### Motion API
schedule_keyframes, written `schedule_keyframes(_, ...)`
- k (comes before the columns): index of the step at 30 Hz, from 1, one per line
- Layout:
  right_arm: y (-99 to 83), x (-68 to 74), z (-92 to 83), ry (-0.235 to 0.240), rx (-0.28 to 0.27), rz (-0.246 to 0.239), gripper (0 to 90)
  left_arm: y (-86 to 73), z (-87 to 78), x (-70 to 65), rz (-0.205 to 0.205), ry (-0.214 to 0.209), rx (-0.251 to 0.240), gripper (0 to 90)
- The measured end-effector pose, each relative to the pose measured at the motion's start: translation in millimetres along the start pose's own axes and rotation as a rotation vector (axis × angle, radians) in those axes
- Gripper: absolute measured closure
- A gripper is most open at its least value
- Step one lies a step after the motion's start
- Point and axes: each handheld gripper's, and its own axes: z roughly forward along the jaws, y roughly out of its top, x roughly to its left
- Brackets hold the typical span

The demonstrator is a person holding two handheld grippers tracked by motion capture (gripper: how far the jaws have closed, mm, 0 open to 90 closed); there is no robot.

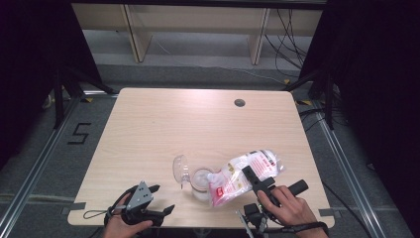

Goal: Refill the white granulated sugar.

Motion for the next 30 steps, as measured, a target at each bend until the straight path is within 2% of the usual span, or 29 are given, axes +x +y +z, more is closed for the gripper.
schedule_keyframes(3,-1.4,3.1,-0.9,0.010,0.011,0.035,69.0,0.1,-0.2,0.1,0.003,0.005,0.001,17.9)
schedule_keyframes(6,-1.5,1.9,-1.1,0.009,0.013,0.023,69.1,0.0,-0.2,0.3,0.005,0.007,0.002,17.9)
schedule_keyframes(9,-0.6,1.9,-1.4,0.006,0.021,0.009,69.4,-0.2,1.2,-1.5,-0.021,-0.001,-0.021,17.9)
schedule_keyframes(10,-0.3,1.6,-1.7,0.013,0.025,0.003,69.4,-0.2,1.2,-1.3,-0.019,-0.004,-0.019,17.9)
schedule_keyframes(11,-0.1,1.9,-1.6,0.006,0.024,0.000,69.4,0.0,-0.2,0.4,0.007,-0.002,0.001,17.9)
schedule_keyframes(12,0.2,1.9,-1.9,0.006,0.022,-0.005,69.4,0.0,-0.3,0.2,0.007,0.006,0.002,17.9)
schedule_keyframes(13,0.5,1.6,-2.2,0.008,0.023,-0.009,69.5,-0.5,0.2,-1.8,-0.026,0.003,0.000,17.9)
schedule_keyframes(16,2.5,1.6,-1.6,0.015,0.027,-0.020,69.6,-0.6,0.2,-2.1,-0.029,-0.003,-0.002,17.9)
schedule_keyframes(17,3.0,1.6,-1.3,0.013,0.025,-0.025,69.6,-0.5,0.1,-1.1,-0.018,0.001,-0.002,17.9)
schedule_keyframes(18,3.2,2.9,-1.8,0.012,0.032,-0.008,69.6,0.0,-0.1,0.3,0.006,-0.002,-0.001,18.0)
schedule_keyframes(19,3.4,2.2,-1.2,0.013,0.024,-0.021,69.7,-0.2,0.9,-1.0,-0.014,-0.003,-0.016,17.9)
schedule_keyframes(20,3.6,1.9,-0.7,0.013,0.021,-0.029,69.7,-0.1,0.0,0.2,0.004,-0.003,-0.001,17.9)
schedule_keyframes(21,3.7,2.8,-1.1,0.016,0.028,-0.021,69.7,-0.7,0.3,-2.2,-0.029,-0.002,-0.001,18.0)
schedule_keyframes(25,4.2,2.8,-0.3,0.017,0.025,-0.029,69.8,-0.5,0.2,-1.8,-0.027,0.005,0.001,17.9)
schedule_keyframes(26,4.3,2.7,-0.2,0.018,0.024,-0.031,69.8,0.0,-0.2,0.2,0.005,0.008,0.002,18.0)
schedule_keyframes(27,4.4,3.0,0.2,0.019,0.021,-0.030,69.8,0.0,-0.1,0.2,0.006,0.005,0.002,17.9)
schedule_keyframes(28,4.5,3.1,0.2,0.020,0.020,-0.031,69.8,-0.6,0.3,-2.0,-0.029,0.001,0.000,18.0)
schedule_keyframes(30,4.7,3.3,0.3,0.022,0.022,-0.030,69.8,-0.6,0.1,-1.8,-0.026,0.007,0.002,18.0)
